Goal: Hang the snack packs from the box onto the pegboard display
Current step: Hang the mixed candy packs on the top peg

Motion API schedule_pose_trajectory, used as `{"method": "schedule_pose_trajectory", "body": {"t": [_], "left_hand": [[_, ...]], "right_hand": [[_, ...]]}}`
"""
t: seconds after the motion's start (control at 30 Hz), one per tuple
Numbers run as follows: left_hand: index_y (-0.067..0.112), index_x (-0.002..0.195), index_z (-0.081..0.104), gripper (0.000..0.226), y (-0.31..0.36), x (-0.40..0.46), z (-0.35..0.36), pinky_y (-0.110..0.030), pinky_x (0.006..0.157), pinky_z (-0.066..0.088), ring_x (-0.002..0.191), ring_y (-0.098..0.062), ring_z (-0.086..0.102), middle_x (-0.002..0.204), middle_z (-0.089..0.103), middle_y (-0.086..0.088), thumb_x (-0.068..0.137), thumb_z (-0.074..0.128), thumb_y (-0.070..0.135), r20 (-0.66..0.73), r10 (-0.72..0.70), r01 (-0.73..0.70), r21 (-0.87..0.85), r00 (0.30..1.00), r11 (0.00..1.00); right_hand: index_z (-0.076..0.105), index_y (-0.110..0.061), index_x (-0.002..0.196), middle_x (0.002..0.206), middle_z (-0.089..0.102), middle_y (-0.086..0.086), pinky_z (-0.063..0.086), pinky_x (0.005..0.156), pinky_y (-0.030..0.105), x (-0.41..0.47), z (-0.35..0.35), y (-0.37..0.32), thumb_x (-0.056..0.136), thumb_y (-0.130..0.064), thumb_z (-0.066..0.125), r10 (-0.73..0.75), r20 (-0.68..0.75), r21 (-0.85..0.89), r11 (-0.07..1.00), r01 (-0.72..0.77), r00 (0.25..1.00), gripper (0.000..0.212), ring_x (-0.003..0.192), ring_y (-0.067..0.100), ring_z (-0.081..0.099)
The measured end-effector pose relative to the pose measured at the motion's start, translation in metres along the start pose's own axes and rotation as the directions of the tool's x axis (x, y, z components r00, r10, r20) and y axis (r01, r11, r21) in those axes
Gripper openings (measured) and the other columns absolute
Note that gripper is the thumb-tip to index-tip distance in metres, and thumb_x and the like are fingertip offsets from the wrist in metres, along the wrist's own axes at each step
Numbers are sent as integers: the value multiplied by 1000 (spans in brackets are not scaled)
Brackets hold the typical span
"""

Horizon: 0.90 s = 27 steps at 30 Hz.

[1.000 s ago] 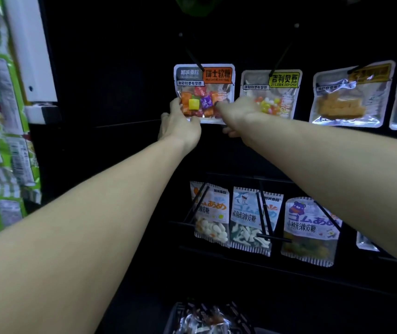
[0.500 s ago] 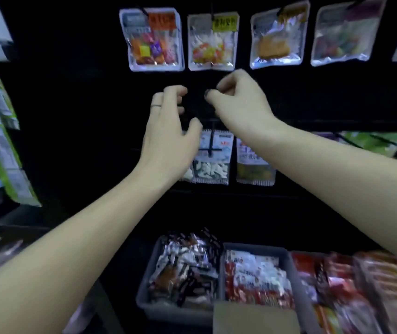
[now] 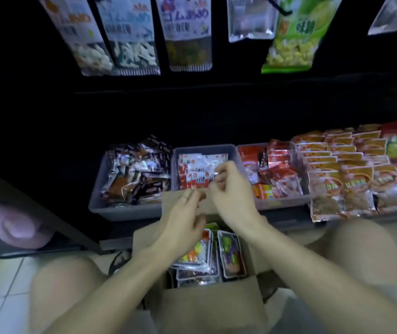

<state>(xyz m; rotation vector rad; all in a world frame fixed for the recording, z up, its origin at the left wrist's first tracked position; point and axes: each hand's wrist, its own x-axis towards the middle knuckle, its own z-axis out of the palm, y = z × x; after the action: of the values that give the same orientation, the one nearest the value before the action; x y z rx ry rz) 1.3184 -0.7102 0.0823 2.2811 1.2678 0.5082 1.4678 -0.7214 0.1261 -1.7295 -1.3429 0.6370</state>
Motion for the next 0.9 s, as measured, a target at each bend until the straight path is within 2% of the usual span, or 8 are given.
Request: {"method": "schedule_pose_trajectory", "body": {"t": [0.13,0.33,0.4,0.5,0.6,0.67,0.77,0.9], "left_hand": [[13,136,53,50,-40,-3,58,-46,101,48,127,-33,55,133,55,-9,88,63,21,280,-200,175,112,939,978],[16,146,39,66,-82,-20,99,-40,114,39,139,-38,44,147,39,-17,91,72,34,465,-473,481,112,748,870],[16,153,32,77,-91,-24,104,-39,118,36,141,-37,42,150,34,-18,92,73,41,488,-531,557,107,692,824],[19,162,17,94,-95,-25,109,-41,123,29,147,-36,32,158,26,-18,92,74,44,464,-553,604,48,691,795],[20,162,17,85,-93,-28,116,-40,124,24,152,-39,22,163,17,-19,97,67,43,454,-561,589,93,692,803],[24,160,23,75,-93,-27,118,-42,122,28,149,-43,29,161,20,-21,100,62,45,453,-573,596,107,683,796],[24,153,29,64,-94,-21,117,-44,115,40,133,-43,49,147,36,-21,100,63,39,447,-599,634,89,664,768],[19,143,35,58,-91,-21,118,-45,108,45,127,-40,51,138,45,-20,97,69,30,392,-605,609,131,693,782]], "right_hand": [[55,-16,119,110,63,6,55,85,42,-27,39,78,92,-11,63,240,180,-189,960,-206,954,29,97,25,65],[56,-10,127,130,57,14,51,95,40,-61,62,132,90,-12,63,331,385,-420,894,-155,862,37,120,35,58],[51,-13,132,136,52,13,49,98,39,-66,61,141,90,-15,67,366,378,-463,870,-169,850,45,125,34,54],[41,-16,138,136,49,12,51,94,41,-70,57,151,89,-30,74,472,331,-515,816,-262,817,61,121,35,58],[25,-17,154,141,50,14,54,94,42,-72,59,157,91,-39,71,533,373,-555,784,-277,760,81,118,35,62],[16,-17,160,143,51,15,54,95,42,-75,60,157,92,-36,70,541,409,-540,793,-282,735,89,120,34,62],[36,-16,146,127,65,11,55,93,41,-77,57,159,91,-26,69,515,385,-466,825,-320,766,65,110,31,66],[48,-13,135,112,72,12,53,84,34,-77,50,153,95,-12,60,503,307,-289,858,-424,808,41,103,32,69]]}}
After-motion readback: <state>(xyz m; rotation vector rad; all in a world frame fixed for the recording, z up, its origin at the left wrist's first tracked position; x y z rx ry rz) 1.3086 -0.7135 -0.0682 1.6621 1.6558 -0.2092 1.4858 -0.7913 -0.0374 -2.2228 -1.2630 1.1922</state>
